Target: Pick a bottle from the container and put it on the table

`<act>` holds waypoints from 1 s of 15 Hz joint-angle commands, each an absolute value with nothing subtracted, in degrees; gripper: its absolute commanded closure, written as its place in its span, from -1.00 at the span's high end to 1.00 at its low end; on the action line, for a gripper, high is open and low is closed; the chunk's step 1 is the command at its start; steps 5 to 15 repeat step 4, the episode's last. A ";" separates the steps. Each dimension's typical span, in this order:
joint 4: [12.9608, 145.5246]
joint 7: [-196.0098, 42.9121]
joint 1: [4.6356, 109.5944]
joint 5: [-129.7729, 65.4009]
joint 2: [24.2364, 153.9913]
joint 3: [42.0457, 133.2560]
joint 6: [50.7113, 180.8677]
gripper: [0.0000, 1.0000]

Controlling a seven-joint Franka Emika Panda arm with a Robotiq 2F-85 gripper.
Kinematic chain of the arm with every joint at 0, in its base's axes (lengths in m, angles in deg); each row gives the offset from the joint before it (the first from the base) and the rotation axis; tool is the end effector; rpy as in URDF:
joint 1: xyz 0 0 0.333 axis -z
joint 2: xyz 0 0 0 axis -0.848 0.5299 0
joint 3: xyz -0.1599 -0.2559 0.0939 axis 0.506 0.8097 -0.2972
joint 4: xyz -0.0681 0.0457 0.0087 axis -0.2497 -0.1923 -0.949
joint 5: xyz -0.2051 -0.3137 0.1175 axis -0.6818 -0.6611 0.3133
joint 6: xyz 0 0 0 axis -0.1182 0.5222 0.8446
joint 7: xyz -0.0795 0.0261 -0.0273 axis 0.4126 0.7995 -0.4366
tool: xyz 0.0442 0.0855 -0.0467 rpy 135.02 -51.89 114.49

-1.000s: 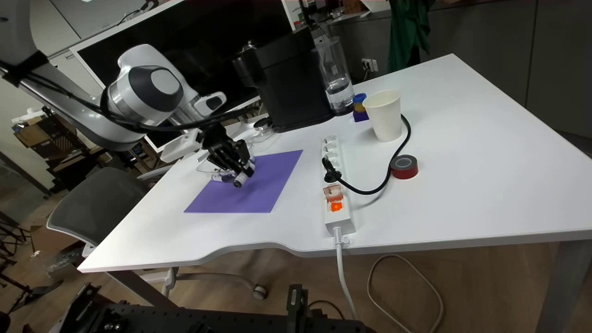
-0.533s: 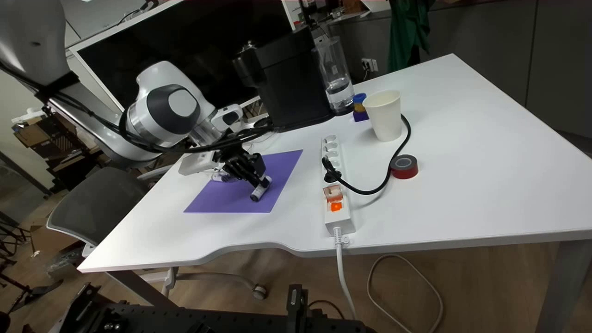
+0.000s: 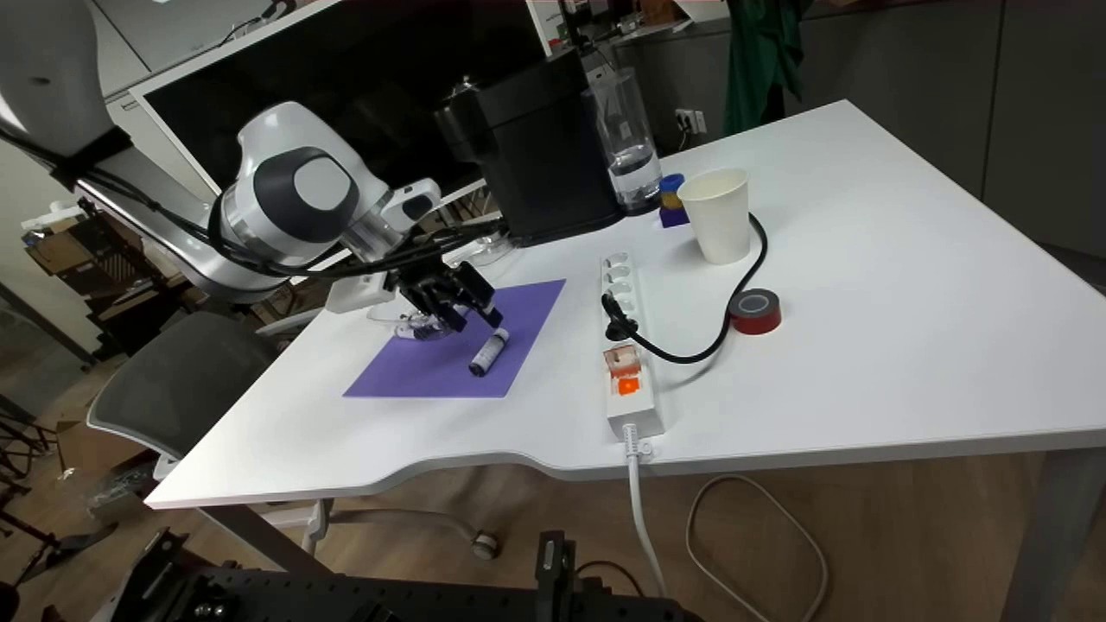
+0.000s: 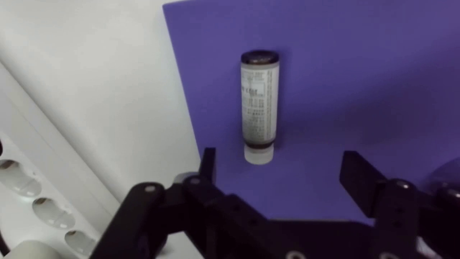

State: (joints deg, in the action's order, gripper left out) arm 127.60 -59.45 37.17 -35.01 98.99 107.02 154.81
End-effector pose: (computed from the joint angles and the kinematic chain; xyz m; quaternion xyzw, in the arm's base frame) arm 0.4853 -0.0285 0.1450 0.9838 -0.1346 0.0851 0.0824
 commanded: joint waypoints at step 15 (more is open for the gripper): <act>129.07 -51.27 17.59 -46.77 89.47 126.25 146.86 1.00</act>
